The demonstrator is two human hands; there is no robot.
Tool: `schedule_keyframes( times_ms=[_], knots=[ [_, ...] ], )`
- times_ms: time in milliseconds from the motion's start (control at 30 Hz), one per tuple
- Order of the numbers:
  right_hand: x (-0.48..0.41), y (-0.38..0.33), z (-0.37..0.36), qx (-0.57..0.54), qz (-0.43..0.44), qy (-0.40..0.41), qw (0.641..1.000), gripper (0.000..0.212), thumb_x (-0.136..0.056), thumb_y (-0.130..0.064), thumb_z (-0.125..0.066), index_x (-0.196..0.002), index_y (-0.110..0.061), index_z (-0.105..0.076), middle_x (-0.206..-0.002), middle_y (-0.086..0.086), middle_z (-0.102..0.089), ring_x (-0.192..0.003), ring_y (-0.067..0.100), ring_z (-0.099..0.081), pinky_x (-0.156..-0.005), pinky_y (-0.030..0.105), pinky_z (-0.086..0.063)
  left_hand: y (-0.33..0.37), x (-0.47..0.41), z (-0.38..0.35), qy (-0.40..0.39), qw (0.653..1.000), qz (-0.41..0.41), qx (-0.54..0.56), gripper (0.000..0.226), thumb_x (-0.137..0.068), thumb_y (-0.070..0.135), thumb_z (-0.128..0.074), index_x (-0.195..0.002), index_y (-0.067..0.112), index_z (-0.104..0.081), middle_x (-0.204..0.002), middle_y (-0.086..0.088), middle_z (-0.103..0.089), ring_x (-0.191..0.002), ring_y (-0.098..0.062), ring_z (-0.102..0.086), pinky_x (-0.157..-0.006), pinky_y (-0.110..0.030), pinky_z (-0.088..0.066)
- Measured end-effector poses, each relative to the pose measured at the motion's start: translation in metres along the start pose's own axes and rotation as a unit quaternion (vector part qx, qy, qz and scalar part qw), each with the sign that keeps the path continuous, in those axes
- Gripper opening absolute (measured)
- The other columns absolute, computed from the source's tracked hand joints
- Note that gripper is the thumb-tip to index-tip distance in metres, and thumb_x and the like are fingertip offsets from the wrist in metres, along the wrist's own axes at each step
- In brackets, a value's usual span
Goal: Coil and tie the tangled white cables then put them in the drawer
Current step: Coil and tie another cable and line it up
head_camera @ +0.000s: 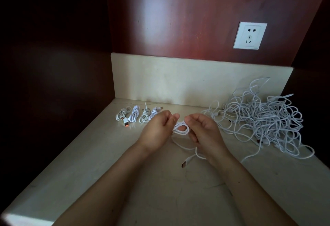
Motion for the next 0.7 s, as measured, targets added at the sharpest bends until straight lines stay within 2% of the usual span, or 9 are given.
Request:
schedule_keyframes(
  times_ms=[67, 133, 167, 233, 300, 367, 467, 600, 700],
  knots=[
    [-0.001, 0.002, -0.001, 0.001, 0.002, 0.011, 1.000, 0.010, -0.094, -0.010, -0.060, -0.088, -0.004, -0.064, -0.063, 0.010, -0.057, -0.042, 0.005, -0.044, -0.040, 0.016, -0.033, 0.001, 0.001, -0.001, -0.018, 1.000, -0.011, -0.010, 0.041, -0.094, 0.047, -0.049, -0.063, 0.022, -0.039, -0.049, 0.013, -0.044, -0.055, -0.013, -0.044, -0.064, -0.042, -0.046],
    [-0.002, 0.003, 0.000, -0.002, -0.009, 0.018, 1.000, 0.009, -0.093, -0.011, -0.063, -0.087, -0.006, -0.067, -0.065, 0.005, -0.065, -0.050, 0.006, -0.056, -0.046, 0.015, -0.040, 0.004, 0.002, -0.002, -0.038, 0.999, -0.018, -0.006, 0.040, -0.090, 0.051, -0.046, -0.063, 0.021, -0.039, -0.051, 0.012, -0.044, -0.055, -0.012, -0.042, -0.060, -0.039, -0.041],
    [-0.002, 0.003, 0.001, -0.014, -0.024, 0.012, 1.000, 0.009, -0.093, -0.012, -0.063, -0.088, -0.006, -0.068, -0.063, 0.003, -0.065, -0.049, 0.005, -0.055, -0.044, 0.015, -0.040, 0.005, 0.002, -0.002, -0.044, 0.999, -0.022, 0.000, 0.040, -0.089, 0.051, -0.046, -0.064, 0.021, -0.039, -0.052, 0.011, -0.043, -0.055, -0.012, -0.041, -0.058, -0.037, -0.039],
    [-0.003, 0.004, 0.003, -0.063, -0.073, -0.019, 0.995, 0.009, -0.091, -0.014, -0.064, -0.088, -0.007, -0.069, -0.057, 0.002, -0.055, -0.039, 0.002, -0.040, -0.034, 0.013, -0.028, 0.006, 0.002, -0.002, -0.051, 0.998, -0.034, 0.015, 0.039, -0.091, 0.049, -0.047, -0.064, 0.021, -0.040, -0.056, 0.011, -0.041, -0.054, -0.010, -0.040, -0.057, -0.032, -0.036],
    [-0.004, 0.004, 0.005, -0.108, -0.124, -0.056, 0.985, 0.011, -0.085, -0.019, -0.067, -0.087, -0.008, -0.068, -0.057, 0.000, -0.048, -0.038, 0.001, -0.030, -0.031, 0.012, -0.020, 0.008, 0.003, -0.001, -0.063, 0.996, -0.045, 0.043, 0.038, -0.096, 0.041, -0.050, -0.064, 0.022, -0.040, -0.060, 0.008, -0.040, -0.053, -0.007, -0.039, -0.055, -0.026, -0.035],
    [-0.005, 0.003, 0.006, -0.124, -0.157, -0.087, 0.976, 0.013, -0.082, -0.023, -0.065, -0.082, -0.009, -0.068, -0.055, -0.004, -0.048, -0.038, 0.001, -0.028, -0.031, 0.011, -0.018, 0.012, 0.005, -0.003, -0.077, 0.992, -0.050, 0.083, 0.036, -0.100, 0.030, -0.051, -0.066, 0.020, -0.043, -0.060, 0.007, -0.041, -0.053, -0.006, -0.039, -0.053, -0.022, -0.034],
    [-0.005, 0.003, 0.004, -0.138, -0.189, -0.100, 0.967, 0.017, -0.090, -0.018, -0.058, -0.076, -0.011, -0.064, -0.055, -0.005, -0.044, -0.037, 0.001, -0.025, -0.032, 0.011, -0.014, 0.020, 0.006, -0.004, -0.064, 0.988, -0.035, 0.134, 0.039, -0.102, 0.018, -0.049, -0.064, 0.016, -0.039, -0.052, 0.013, -0.038, -0.046, -0.001, -0.035, -0.047, -0.015, -0.031],
    [-0.003, 0.004, 0.002, -0.105, -0.152, -0.088, 0.979, 0.016, -0.095, -0.007, -0.053, -0.085, -0.005, -0.065, -0.058, 0.000, -0.045, -0.037, 0.002, -0.027, -0.032, 0.013, -0.015, 0.023, 0.004, -0.002, 0.000, 0.988, -0.040, 0.152, 0.043, -0.101, 0.017, -0.049, -0.062, 0.018, -0.032, -0.052, 0.011, -0.030, -0.044, -0.002, -0.028, -0.044, -0.016, -0.027],
    [0.002, 0.006, -0.003, 0.024, -0.068, -0.104, 0.992, 0.019, -0.095, -0.010, -0.056, -0.090, 0.000, -0.071, -0.056, 0.002, -0.047, -0.039, 0.007, -0.029, -0.036, 0.017, -0.021, 0.020, 0.002, 0.001, 0.071, 0.986, -0.022, 0.146, 0.041, -0.101, 0.019, -0.050, -0.063, 0.018, -0.034, -0.053, 0.010, -0.033, -0.048, -0.003, -0.032, -0.050, -0.018, -0.034]
  ],
)
Point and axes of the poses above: each hand's wrist, its own x-axis away from the middle knuckle, its own z-axis out of the back of the hand, y = z × x, the point moved 1 cm from there along -x, towards the middle knuckle
